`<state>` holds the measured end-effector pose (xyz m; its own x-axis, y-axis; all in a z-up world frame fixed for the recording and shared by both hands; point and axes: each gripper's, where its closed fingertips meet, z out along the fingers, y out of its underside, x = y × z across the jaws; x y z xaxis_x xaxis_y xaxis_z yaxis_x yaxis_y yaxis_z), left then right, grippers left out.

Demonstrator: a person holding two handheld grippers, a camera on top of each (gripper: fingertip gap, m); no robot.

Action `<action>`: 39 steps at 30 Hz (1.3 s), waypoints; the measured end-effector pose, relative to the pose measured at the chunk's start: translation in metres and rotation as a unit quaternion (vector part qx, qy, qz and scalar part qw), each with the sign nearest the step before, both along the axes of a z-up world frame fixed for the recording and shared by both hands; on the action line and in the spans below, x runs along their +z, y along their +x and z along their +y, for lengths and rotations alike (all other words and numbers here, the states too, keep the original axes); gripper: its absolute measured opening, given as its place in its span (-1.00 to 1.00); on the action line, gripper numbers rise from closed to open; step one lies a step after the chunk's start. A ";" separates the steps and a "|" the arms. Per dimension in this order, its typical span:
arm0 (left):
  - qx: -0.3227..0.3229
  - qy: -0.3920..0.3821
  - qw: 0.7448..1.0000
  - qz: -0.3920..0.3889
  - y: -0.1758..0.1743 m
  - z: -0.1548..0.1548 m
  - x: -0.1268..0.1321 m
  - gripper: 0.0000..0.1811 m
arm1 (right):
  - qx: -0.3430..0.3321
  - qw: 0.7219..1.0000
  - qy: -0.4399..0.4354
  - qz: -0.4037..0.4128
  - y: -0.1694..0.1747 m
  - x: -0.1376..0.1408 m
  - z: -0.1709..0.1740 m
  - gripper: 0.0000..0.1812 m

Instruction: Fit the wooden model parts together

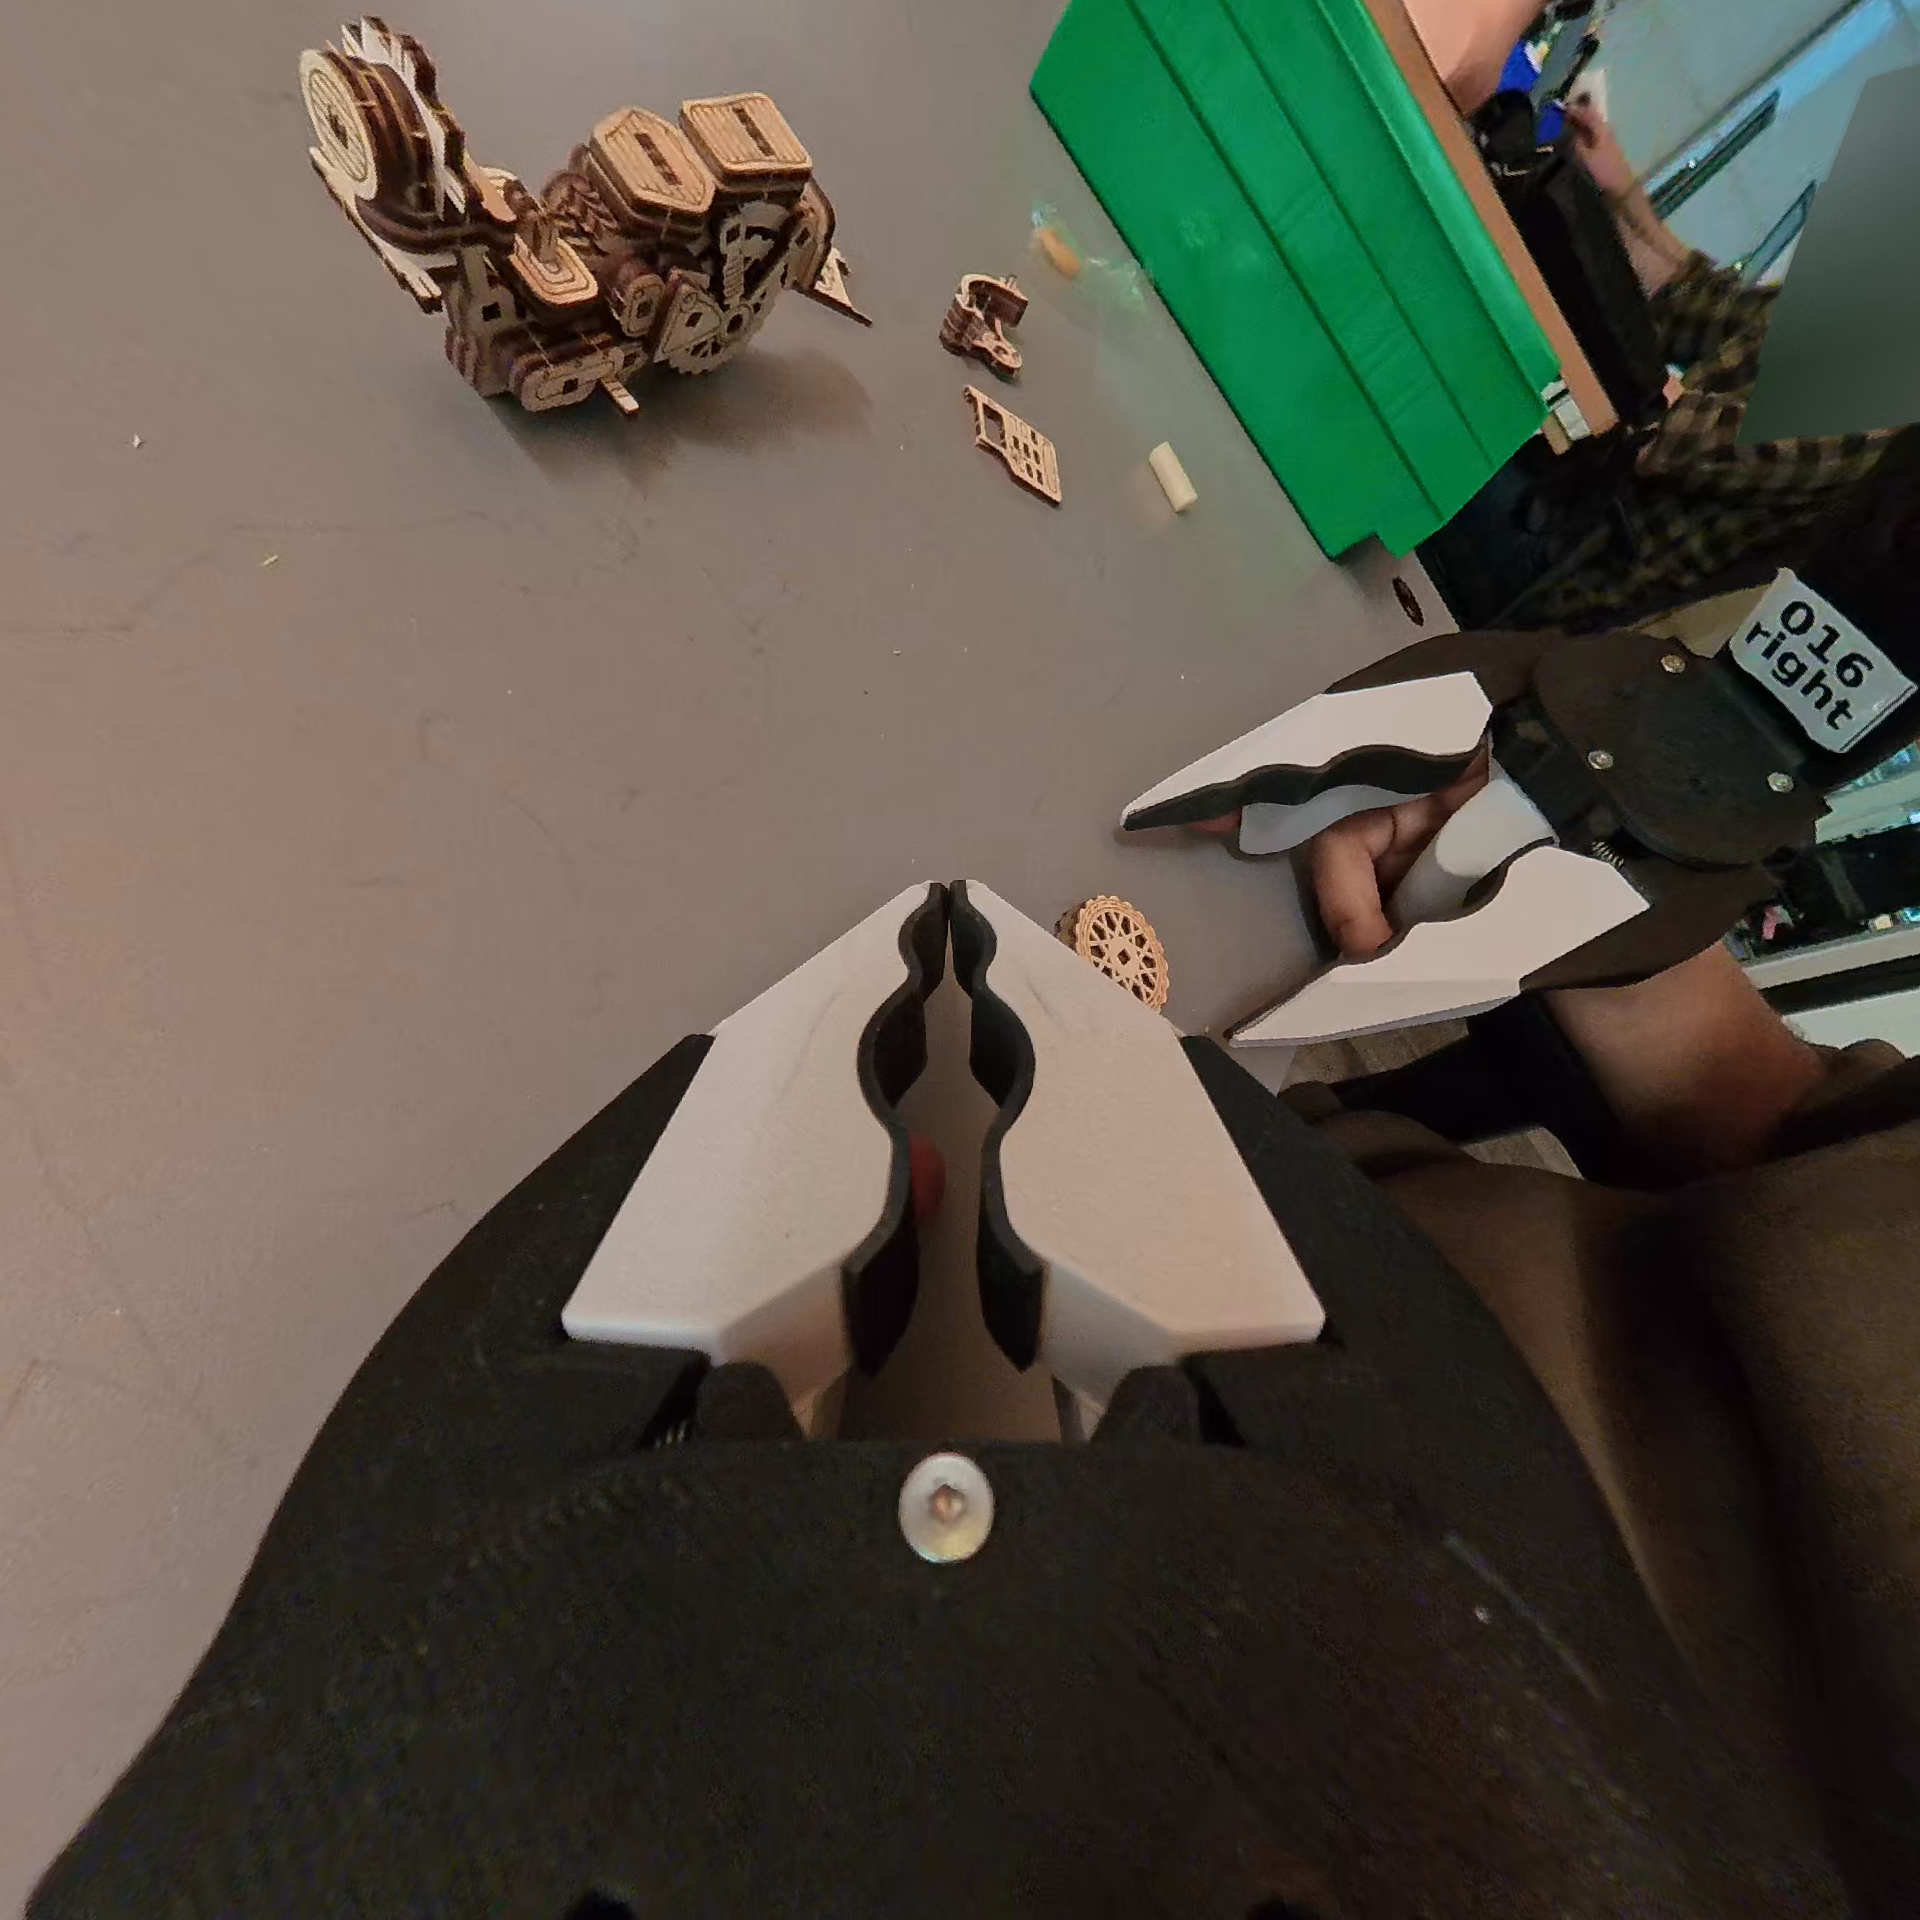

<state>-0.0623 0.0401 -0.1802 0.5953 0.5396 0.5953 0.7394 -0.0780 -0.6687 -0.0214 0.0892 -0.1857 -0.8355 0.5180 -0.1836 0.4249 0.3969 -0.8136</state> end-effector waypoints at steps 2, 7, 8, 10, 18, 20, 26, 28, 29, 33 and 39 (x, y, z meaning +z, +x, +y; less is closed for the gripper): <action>-0.004 0.000 1.000 -0.001 0.001 0.000 0.000 -1.00 | -0.002 1.000 0.000 0.000 0.000 0.000 0.000 -0.35; -0.011 -0.003 1.000 0.000 0.003 0.001 -0.001 -1.00 | -0.002 1.000 -0.003 -0.004 -0.001 0.000 0.000 -0.36; -0.011 -0.003 1.000 0.000 0.003 0.001 -0.001 -1.00 | -0.002 1.000 -0.003 -0.004 -0.001 0.000 0.000 -0.36; -0.011 -0.001 1.000 -0.001 0.003 0.001 0.000 -1.00 | -0.002 1.000 -0.004 -0.005 -0.001 0.000 0.000 -0.36; -0.012 0.001 1.000 -0.005 0.003 0.001 -0.001 -1.00 | -0.006 1.000 -0.004 -0.008 -0.002 0.000 0.001 -0.37; -0.012 0.003 1.000 -0.006 0.003 0.002 0.000 -1.00 | -0.007 1.000 -0.005 -0.010 -0.002 0.000 0.001 -0.37; -0.015 0.004 1.000 -0.006 0.003 0.001 0.000 -1.00 | -0.027 0.999 -0.013 -0.027 -0.008 -0.001 0.005 -0.37; -0.015 0.006 1.000 -0.008 0.002 0.001 0.000 -1.00 | -0.037 0.998 -0.023 -0.037 -0.010 0.000 0.007 -0.37; -0.015 0.008 1.000 -0.009 0.002 0.001 0.000 -1.00 | -0.041 0.998 -0.029 -0.044 -0.012 0.001 0.008 -0.37; -0.016 0.014 1.000 -0.014 0.002 0.001 0.001 -1.00 | -0.054 0.994 -0.057 -0.071 -0.016 0.003 0.012 -0.37; -0.017 0.023 0.999 -0.022 0.001 0.001 0.001 -1.00 | -0.037 0.990 -0.107 -0.085 -0.013 0.014 0.008 -0.26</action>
<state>-0.0612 0.0414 -0.1789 0.5850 0.4916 0.6450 0.7658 -0.0730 -0.6389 -0.0349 0.0970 -0.1716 -0.7439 0.5117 -0.4299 0.5845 0.1860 -0.7898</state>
